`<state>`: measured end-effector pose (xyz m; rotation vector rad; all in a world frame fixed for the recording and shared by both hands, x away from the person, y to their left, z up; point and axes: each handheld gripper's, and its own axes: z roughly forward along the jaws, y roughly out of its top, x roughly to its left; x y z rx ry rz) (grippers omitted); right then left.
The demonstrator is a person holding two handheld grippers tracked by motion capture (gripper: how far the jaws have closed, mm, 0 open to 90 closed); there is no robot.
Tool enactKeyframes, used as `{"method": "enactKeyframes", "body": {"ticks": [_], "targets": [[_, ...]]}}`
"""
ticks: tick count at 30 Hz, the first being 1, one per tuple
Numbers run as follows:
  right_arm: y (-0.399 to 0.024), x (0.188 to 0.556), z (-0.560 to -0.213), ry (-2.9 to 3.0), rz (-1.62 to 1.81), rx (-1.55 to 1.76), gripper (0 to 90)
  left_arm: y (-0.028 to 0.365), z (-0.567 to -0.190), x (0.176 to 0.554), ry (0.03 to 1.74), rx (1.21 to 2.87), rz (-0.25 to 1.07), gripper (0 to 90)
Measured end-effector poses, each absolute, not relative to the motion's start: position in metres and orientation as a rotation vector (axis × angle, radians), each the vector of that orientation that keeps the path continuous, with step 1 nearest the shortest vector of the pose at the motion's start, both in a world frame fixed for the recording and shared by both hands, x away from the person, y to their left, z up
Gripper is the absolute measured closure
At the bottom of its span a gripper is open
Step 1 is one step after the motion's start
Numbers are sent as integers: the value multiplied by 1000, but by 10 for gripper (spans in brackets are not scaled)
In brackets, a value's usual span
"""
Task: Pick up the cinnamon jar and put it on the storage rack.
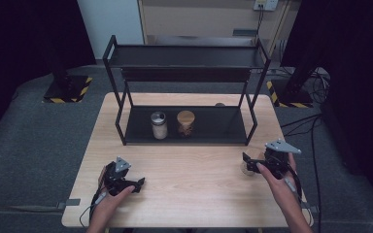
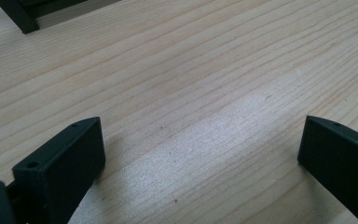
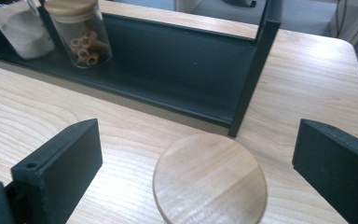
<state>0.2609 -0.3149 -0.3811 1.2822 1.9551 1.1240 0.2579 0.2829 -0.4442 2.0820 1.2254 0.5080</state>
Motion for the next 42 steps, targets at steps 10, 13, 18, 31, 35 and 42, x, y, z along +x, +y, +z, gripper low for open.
{"method": "enactKeyframes", "body": {"ticks": [10,13,18,31,35,42], "targets": [[-321,253,-388,1955,1119,1297,16,283,-444,258,1226,2081,508,0],[-322,252,-391,1957,1120,1302,16,283,-444,258,1226,2081,509,0],[-324,250,-396,1959,1114,1314,16,282,-444,257,1228,2080,510,0],[-324,249,-407,1965,1110,1345,17,283,-444,258,1228,2081,510,0],[-325,249,-410,1967,1111,1356,17,283,-444,258,1228,2081,509,0],[-325,248,-415,1968,1109,1361,18,283,-444,258,1227,2081,509,0]]}}
